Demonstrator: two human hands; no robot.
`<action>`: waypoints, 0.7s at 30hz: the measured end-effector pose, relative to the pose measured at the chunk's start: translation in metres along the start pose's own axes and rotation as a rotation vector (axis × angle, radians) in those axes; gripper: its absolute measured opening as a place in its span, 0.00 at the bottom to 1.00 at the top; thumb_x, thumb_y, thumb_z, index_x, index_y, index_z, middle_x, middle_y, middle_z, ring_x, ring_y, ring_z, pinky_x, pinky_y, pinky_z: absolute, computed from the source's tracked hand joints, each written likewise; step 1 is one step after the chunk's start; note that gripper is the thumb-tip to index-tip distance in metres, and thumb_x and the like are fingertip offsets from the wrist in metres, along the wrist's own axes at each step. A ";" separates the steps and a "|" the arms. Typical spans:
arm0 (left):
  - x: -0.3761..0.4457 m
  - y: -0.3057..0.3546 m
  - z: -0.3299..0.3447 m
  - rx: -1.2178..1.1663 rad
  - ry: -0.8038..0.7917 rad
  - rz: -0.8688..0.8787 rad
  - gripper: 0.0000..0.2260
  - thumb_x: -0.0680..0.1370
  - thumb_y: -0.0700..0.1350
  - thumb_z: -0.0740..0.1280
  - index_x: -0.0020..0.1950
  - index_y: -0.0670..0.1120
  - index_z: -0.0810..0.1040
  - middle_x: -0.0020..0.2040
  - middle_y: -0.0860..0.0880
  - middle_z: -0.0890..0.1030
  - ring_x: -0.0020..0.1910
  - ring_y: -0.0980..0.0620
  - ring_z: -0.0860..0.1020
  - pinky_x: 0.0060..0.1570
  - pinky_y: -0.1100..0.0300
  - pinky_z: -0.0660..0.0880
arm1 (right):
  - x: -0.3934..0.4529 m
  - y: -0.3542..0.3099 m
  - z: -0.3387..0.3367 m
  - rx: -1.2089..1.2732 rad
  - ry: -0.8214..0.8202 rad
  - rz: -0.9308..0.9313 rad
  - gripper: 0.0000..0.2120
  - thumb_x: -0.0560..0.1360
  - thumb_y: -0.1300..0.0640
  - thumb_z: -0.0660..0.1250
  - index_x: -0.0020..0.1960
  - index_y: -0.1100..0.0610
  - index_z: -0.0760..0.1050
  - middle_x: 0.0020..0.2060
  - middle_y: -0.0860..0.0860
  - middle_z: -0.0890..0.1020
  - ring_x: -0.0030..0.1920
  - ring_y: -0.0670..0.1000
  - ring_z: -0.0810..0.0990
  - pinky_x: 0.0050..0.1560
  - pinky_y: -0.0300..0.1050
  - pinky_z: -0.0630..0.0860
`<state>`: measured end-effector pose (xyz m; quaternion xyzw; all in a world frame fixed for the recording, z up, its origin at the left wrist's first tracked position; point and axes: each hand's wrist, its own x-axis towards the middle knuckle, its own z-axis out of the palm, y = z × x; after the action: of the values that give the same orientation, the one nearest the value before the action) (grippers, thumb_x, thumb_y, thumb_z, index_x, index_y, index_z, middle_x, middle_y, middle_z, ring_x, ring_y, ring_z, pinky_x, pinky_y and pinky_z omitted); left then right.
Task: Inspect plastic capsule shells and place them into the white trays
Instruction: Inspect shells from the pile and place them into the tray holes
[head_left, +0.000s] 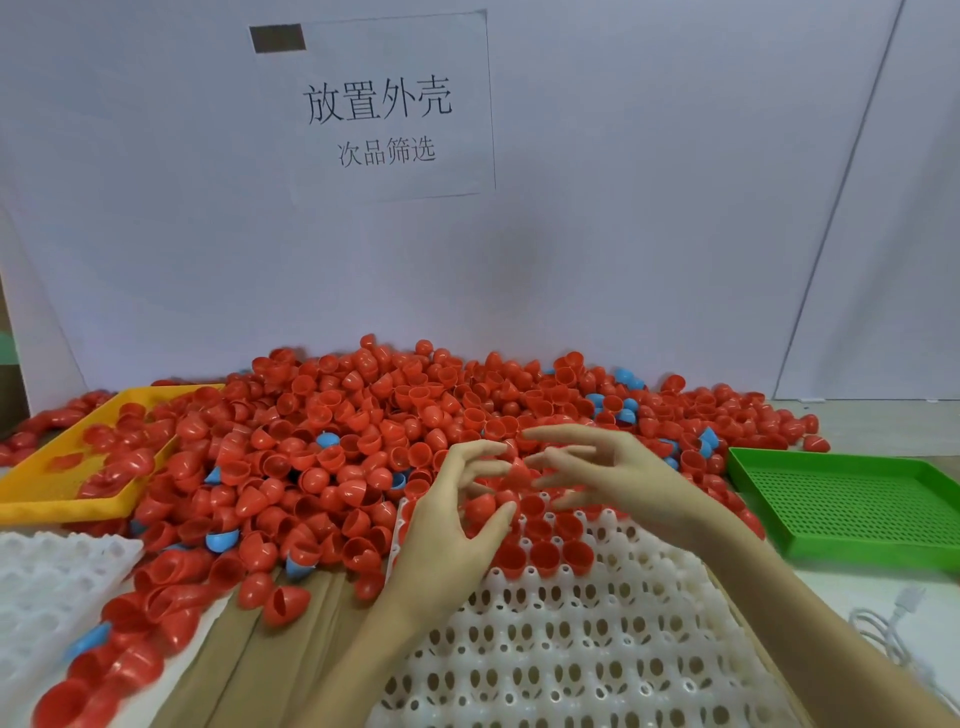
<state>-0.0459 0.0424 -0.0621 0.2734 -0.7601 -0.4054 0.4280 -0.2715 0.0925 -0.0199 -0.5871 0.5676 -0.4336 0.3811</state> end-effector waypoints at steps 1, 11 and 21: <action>0.000 0.000 0.000 -0.003 -0.004 0.004 0.22 0.81 0.44 0.73 0.69 0.63 0.72 0.62 0.63 0.81 0.64 0.60 0.78 0.62 0.67 0.75 | -0.006 -0.001 0.006 0.021 -0.088 -0.001 0.18 0.83 0.49 0.69 0.73 0.43 0.77 0.64 0.48 0.84 0.62 0.50 0.85 0.60 0.48 0.84; 0.000 0.004 0.001 -0.112 -0.001 0.008 0.28 0.79 0.40 0.75 0.71 0.63 0.69 0.60 0.59 0.79 0.55 0.52 0.84 0.55 0.55 0.82 | 0.009 -0.014 0.005 -0.037 0.025 -0.047 0.14 0.80 0.51 0.74 0.65 0.46 0.82 0.51 0.52 0.88 0.52 0.52 0.88 0.52 0.44 0.85; 0.000 0.005 0.002 -0.151 -0.031 0.024 0.23 0.78 0.40 0.77 0.68 0.54 0.74 0.53 0.51 0.85 0.62 0.52 0.82 0.61 0.67 0.76 | 0.033 -0.018 0.003 -0.172 0.482 -0.102 0.19 0.80 0.59 0.73 0.70 0.55 0.78 0.60 0.53 0.85 0.43 0.45 0.89 0.44 0.36 0.84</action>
<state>-0.0474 0.0457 -0.0583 0.2249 -0.7372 -0.4605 0.4404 -0.2631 0.0603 -0.0013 -0.5250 0.6465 -0.5295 0.1614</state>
